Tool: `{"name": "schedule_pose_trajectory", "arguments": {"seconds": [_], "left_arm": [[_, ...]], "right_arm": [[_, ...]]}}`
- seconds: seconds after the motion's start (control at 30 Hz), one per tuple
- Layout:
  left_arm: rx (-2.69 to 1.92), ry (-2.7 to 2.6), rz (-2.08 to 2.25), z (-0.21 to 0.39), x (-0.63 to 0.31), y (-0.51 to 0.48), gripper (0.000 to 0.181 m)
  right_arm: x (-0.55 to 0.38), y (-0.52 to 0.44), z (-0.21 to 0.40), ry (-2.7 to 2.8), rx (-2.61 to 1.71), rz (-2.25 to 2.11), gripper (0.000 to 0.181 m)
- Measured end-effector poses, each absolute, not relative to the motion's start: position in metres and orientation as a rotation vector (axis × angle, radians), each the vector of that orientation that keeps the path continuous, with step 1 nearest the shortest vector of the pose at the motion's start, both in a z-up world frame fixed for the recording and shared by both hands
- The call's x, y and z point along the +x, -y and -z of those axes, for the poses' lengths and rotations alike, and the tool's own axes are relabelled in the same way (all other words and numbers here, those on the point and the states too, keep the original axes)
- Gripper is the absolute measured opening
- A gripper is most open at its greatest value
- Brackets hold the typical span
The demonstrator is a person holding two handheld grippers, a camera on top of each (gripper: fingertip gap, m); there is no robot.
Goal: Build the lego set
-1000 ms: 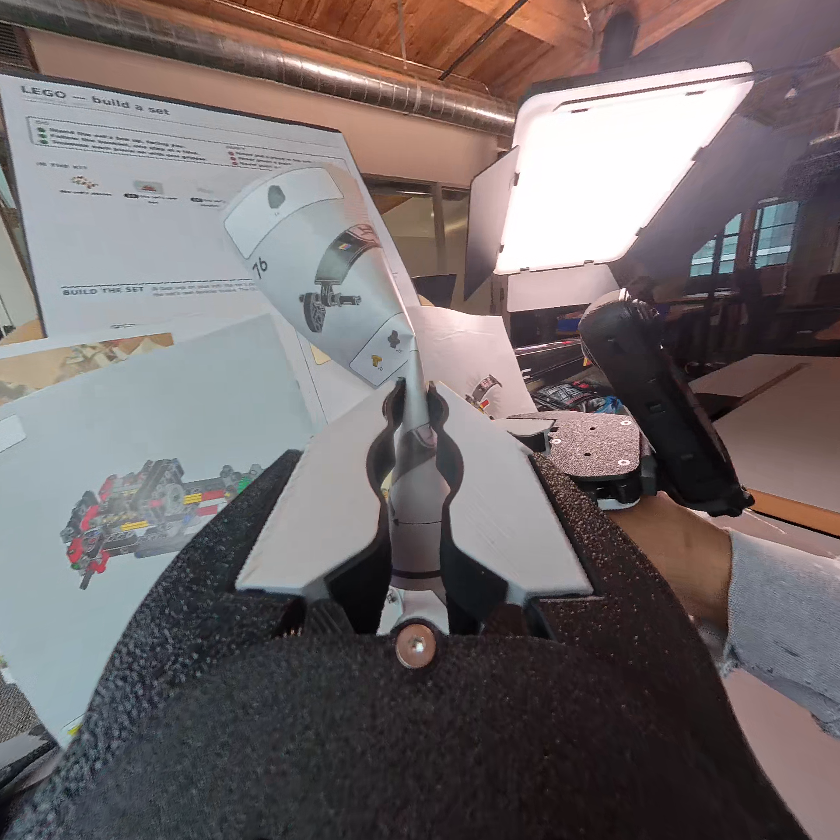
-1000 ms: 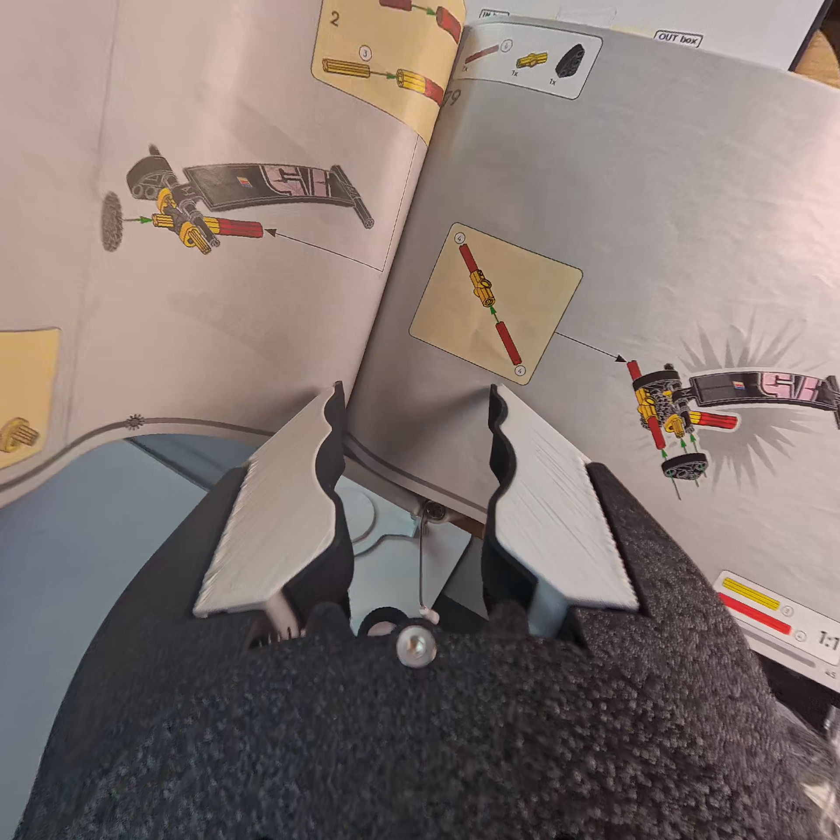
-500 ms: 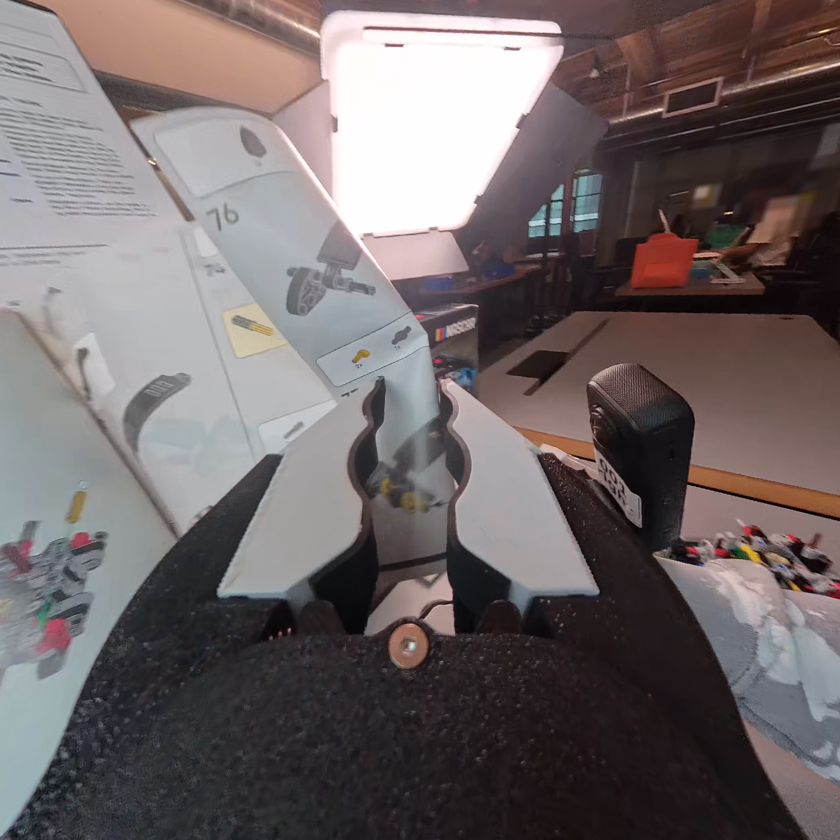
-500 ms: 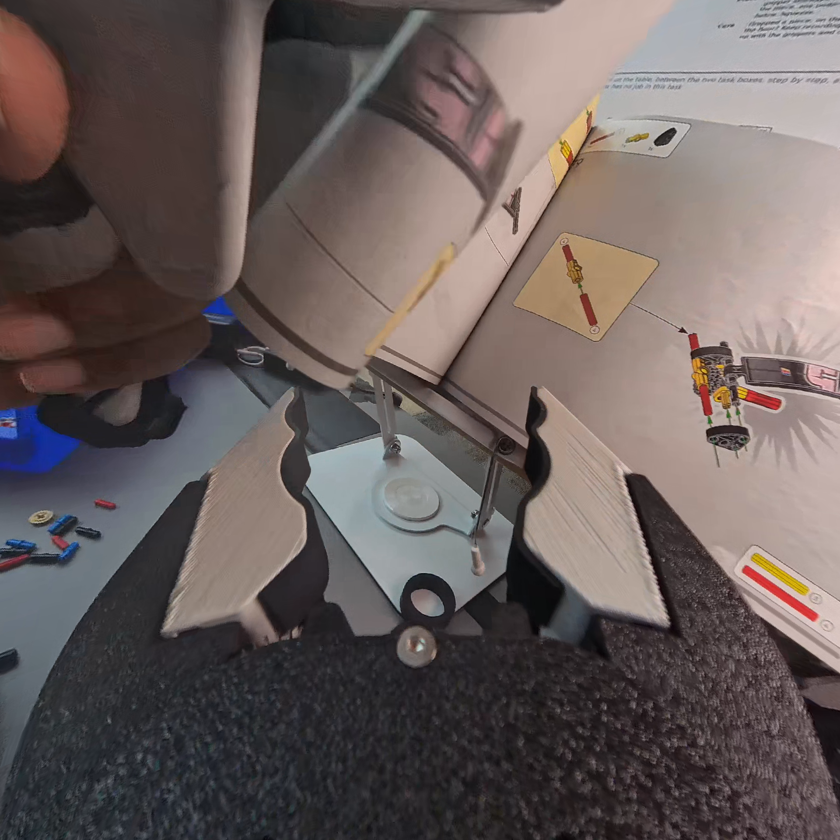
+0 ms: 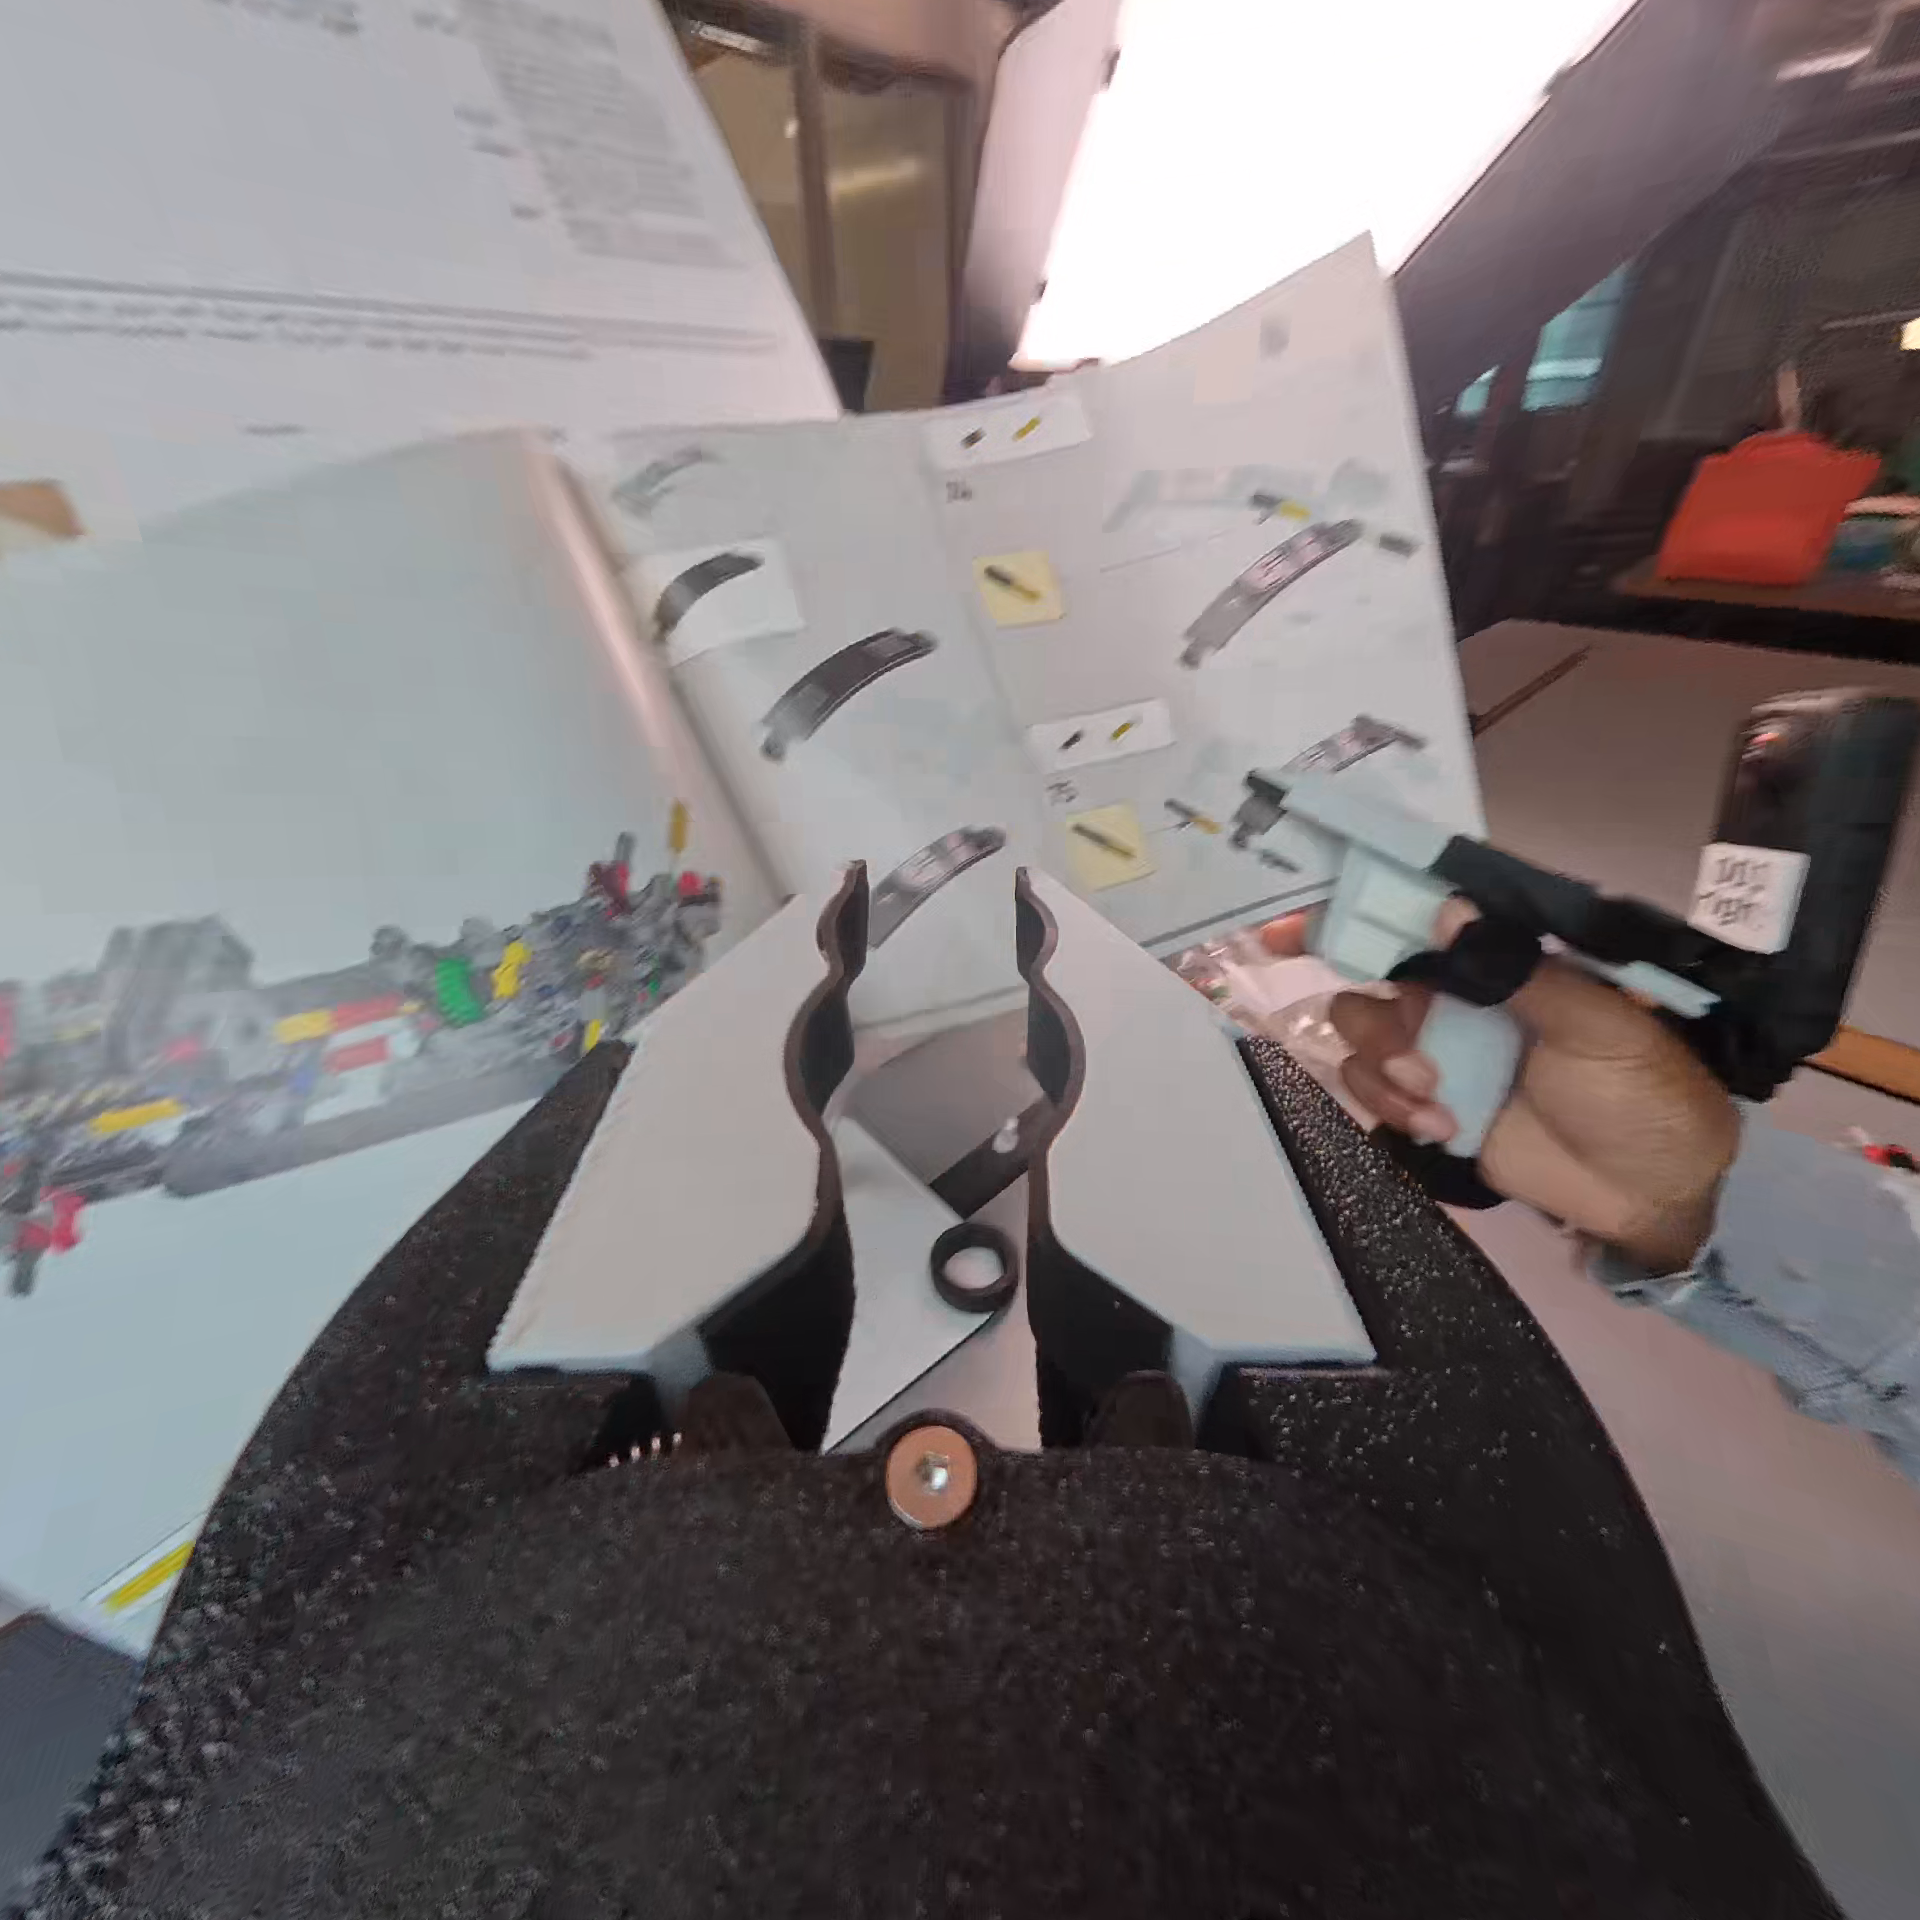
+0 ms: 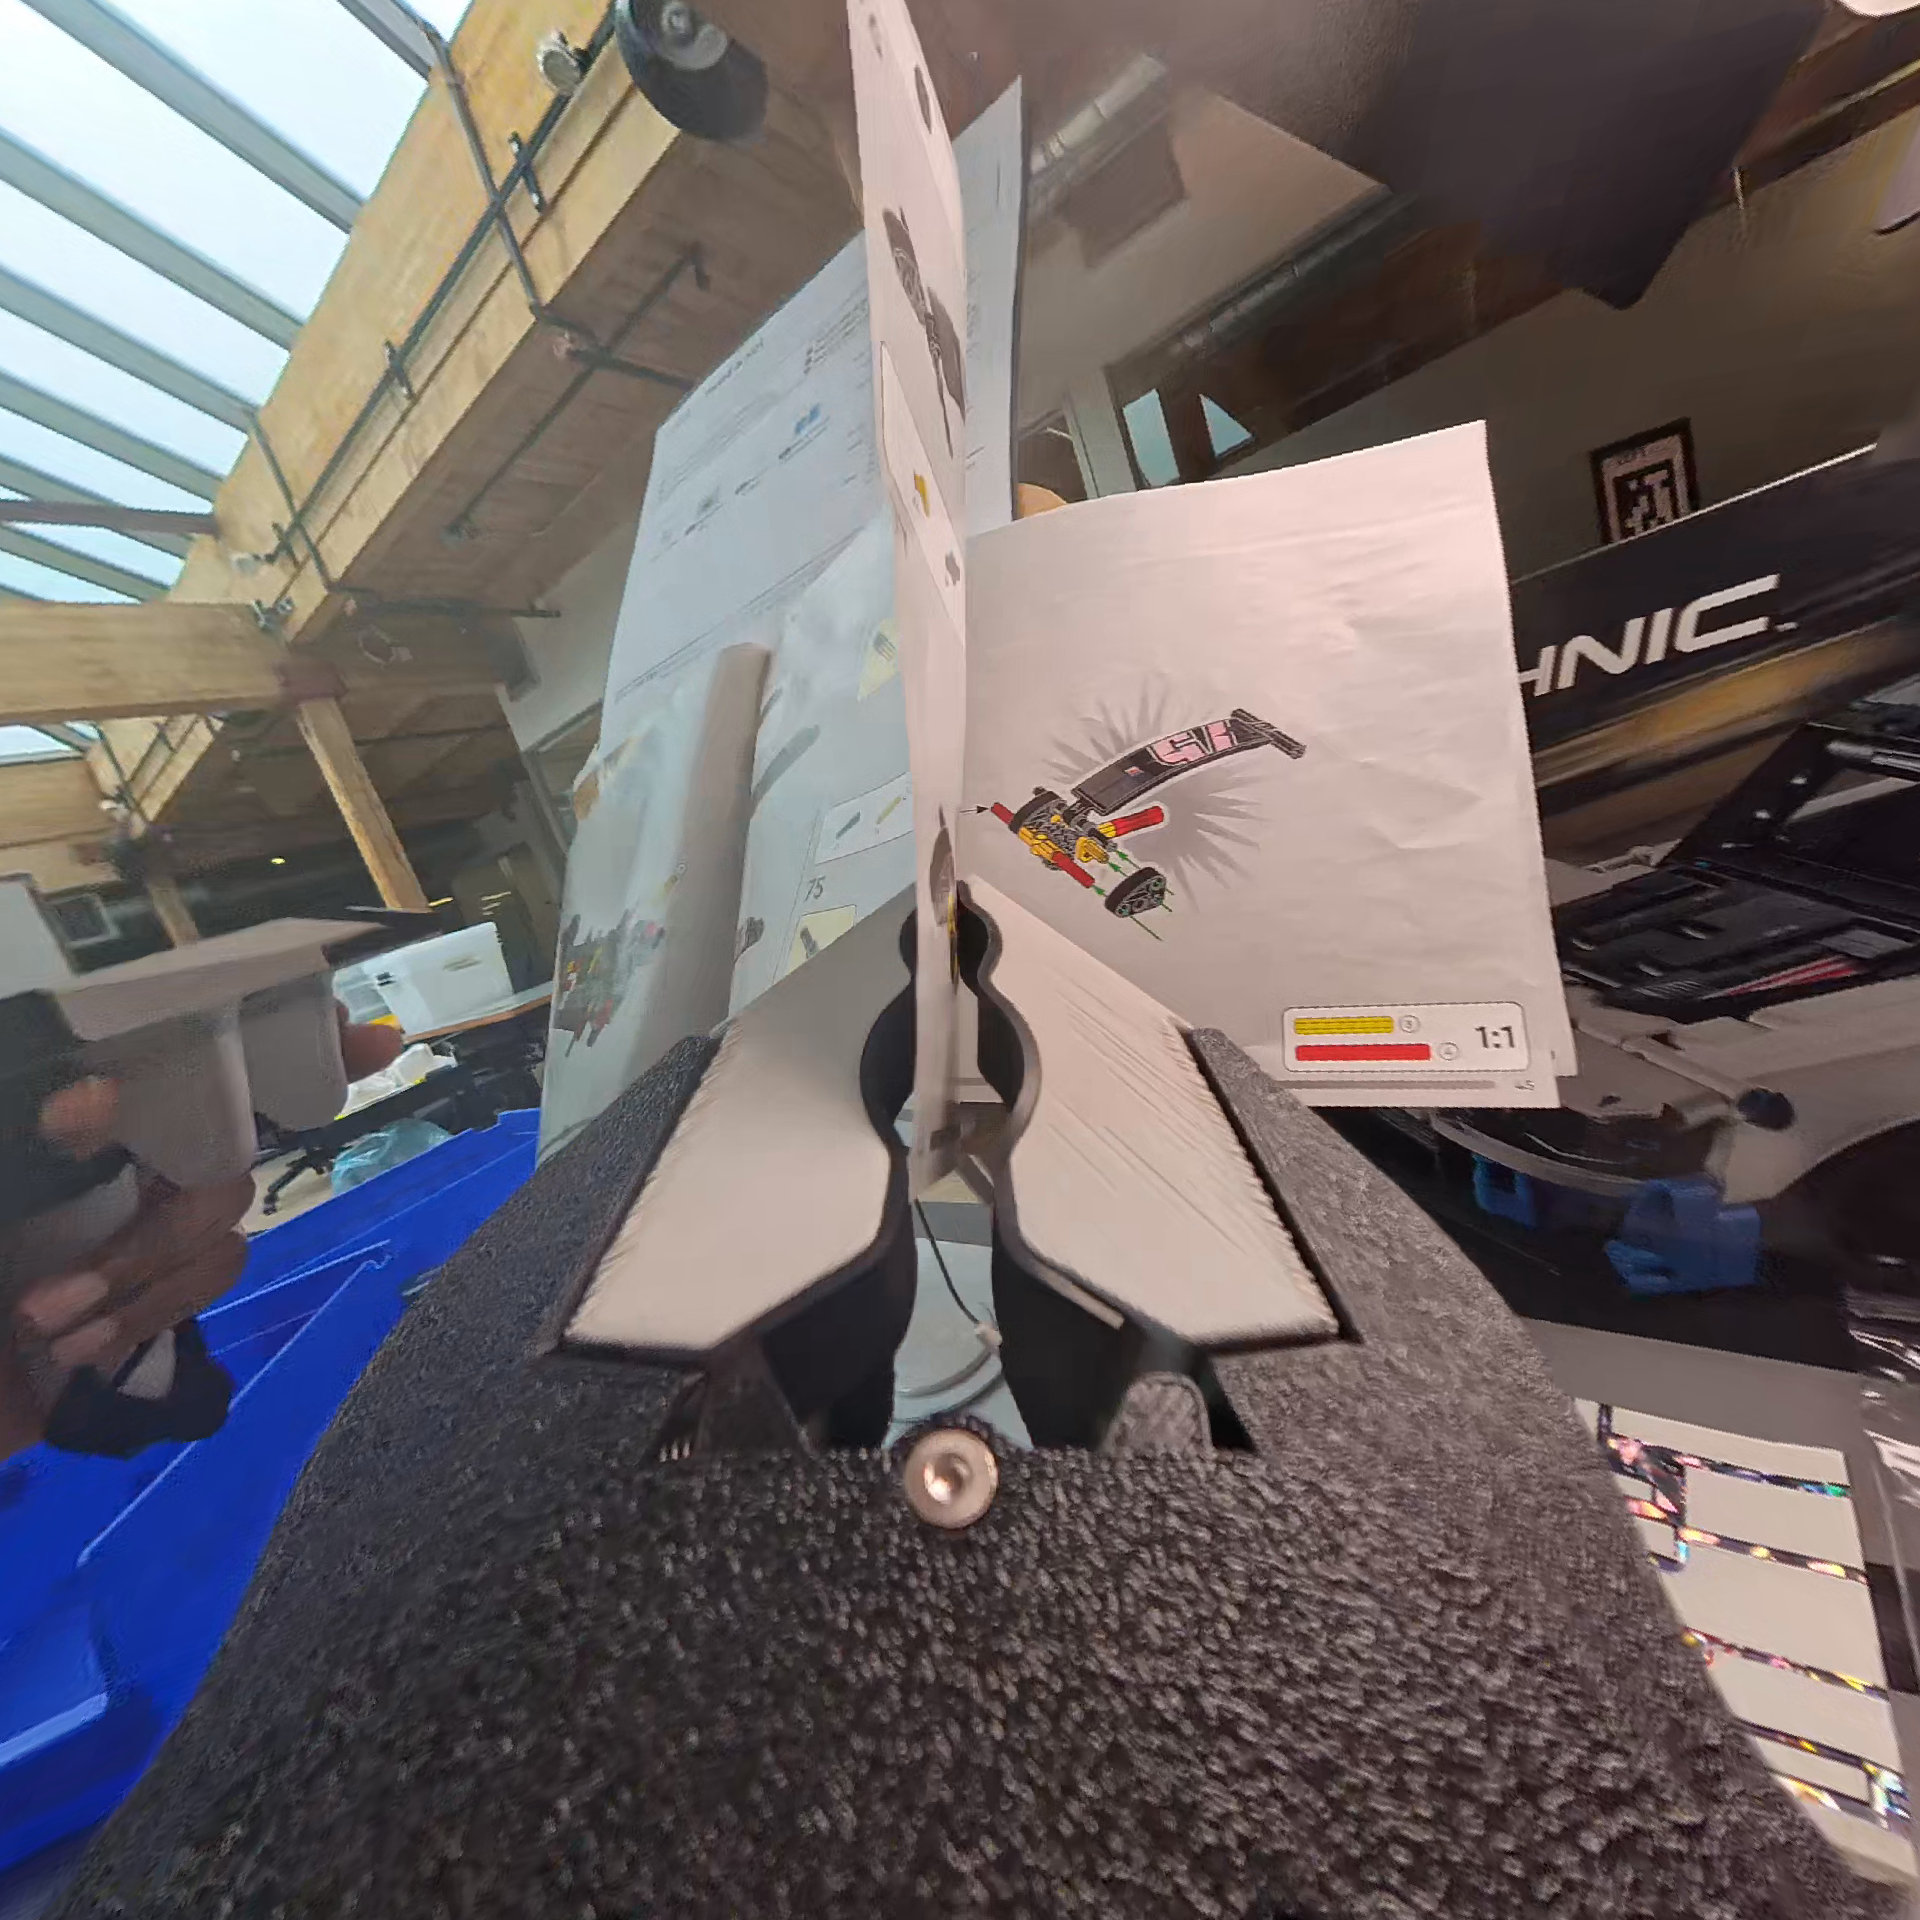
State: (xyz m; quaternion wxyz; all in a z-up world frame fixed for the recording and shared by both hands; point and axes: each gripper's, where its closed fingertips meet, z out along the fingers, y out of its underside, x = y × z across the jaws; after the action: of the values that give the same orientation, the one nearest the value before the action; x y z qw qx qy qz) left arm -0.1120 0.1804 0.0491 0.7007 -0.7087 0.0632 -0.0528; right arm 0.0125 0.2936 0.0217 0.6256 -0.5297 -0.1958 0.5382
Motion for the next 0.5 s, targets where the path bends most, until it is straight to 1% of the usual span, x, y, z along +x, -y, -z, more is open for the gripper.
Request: {"name": "schedule_pose_trajectory", "arguments": {"seconds": [0.03, 0.2, 0.43, 0.5], "left_arm": [[-1.630, -0.100, 0.056, -0.035, -0.131, -0.184, 0.027], [-1.782, -0.018, -0.176, 0.012, -0.190, -0.195, 0.020], [-1.817, -0.046, -0.406, 0.021, -0.224, -0.207, 0.017], [-1.819, -0.059, -0.439, 0.022, -0.230, -0.210, 0.013]], "right_arm": [[0.015, -0.299, -0.020, 0.445, -1.231, -1.221, 0.000], [0.018, -0.319, -0.015, 0.452, -1.285, -1.169, 0.000], [0.015, -0.337, -0.011, 0.506, -1.344, -1.098, 0.000], [0.014, -0.339, -0.010, 0.527, -1.352, -1.081, 0.000]]}}
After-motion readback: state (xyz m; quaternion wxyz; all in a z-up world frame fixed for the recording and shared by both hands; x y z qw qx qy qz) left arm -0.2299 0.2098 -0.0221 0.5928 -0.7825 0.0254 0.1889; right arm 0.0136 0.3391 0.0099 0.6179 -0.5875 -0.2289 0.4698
